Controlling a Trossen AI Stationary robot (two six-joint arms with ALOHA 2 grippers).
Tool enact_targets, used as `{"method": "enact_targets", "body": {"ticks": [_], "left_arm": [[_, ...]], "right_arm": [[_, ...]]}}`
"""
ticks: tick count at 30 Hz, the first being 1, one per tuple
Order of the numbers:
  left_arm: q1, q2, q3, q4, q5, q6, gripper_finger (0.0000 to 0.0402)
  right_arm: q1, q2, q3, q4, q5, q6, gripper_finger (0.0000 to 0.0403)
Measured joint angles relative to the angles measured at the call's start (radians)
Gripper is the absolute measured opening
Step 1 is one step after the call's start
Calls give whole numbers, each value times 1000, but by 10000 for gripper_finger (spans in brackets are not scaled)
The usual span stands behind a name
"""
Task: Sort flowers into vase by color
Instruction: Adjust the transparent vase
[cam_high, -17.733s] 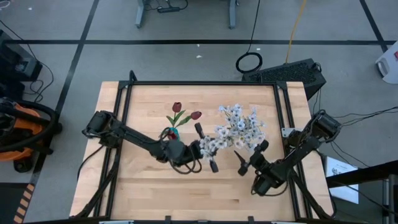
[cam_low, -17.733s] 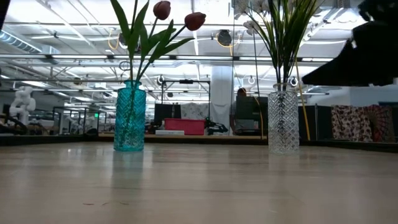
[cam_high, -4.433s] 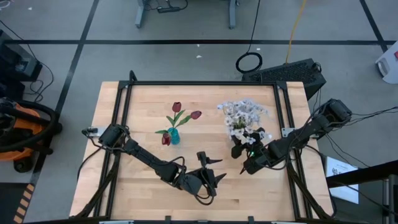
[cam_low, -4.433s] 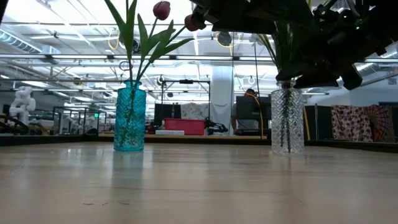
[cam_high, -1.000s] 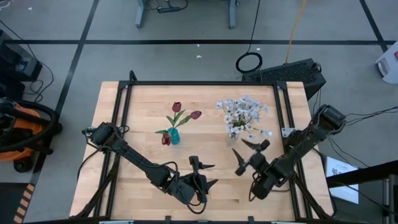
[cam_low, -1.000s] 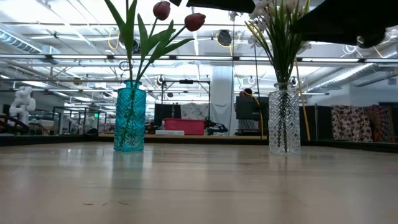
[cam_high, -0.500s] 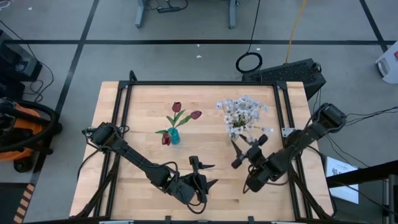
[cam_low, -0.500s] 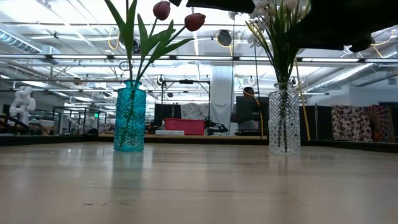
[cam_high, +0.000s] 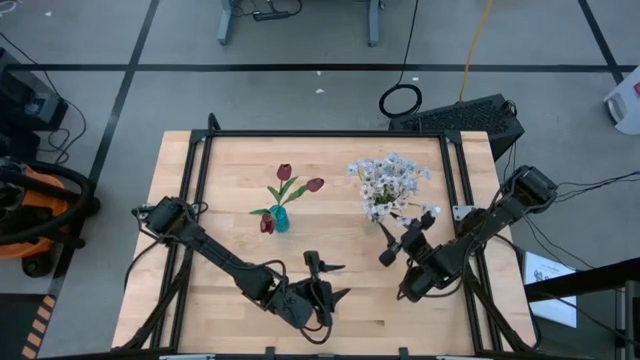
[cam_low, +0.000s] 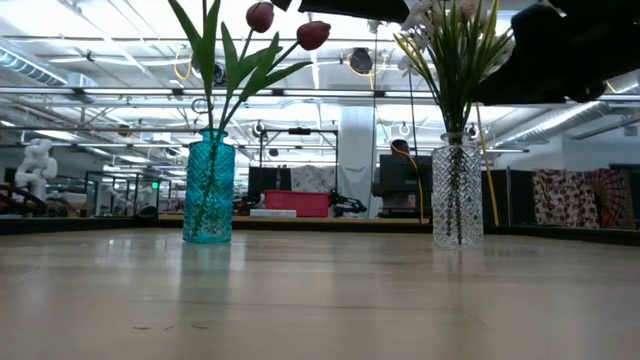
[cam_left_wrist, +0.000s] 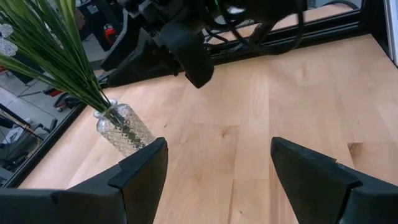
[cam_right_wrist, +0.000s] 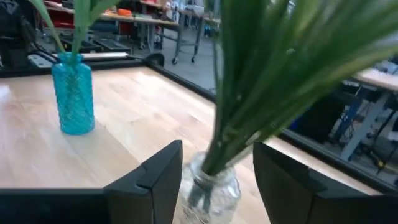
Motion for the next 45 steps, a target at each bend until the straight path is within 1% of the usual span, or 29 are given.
{"method": "enact_targets", "body": {"ticks": [3,5,9,13,15,18,21,28,31,38,45], "left_arm": [[-2,0,0,2,0,-1,289],[-2,0,0,2,0,-2,289],[4,0,0,4,0,-3,289],[5,0,0,12,0,-3,289],[5,0,0,12,0,-3,290],[5,0,0,12,0,-3,289],[5,0,0,13,0,-3,290],[5,0,0,24,0,-2,289],[5,0,0,24,0,-3,290],[5,0,0,24,0,-2,289],[6,0,0,24,0,-2,289]], "right_arm": [[-9,0,0,-72,0,97,185],[-22,0,0,-76,5,114,185],[-40,0,0,-53,43,108,185],[-45,0,0,-5,87,63,183],[-45,0,7,10,107,34,176],[-50,0,34,15,113,-22,153],[-60,0,49,16,111,-63,118],[-79,0,52,20,103,-63,33],[-79,0,52,23,103,-60,7],[-76,0,53,31,85,-64,12],[-76,0,53,33,47,-74,5]]}}
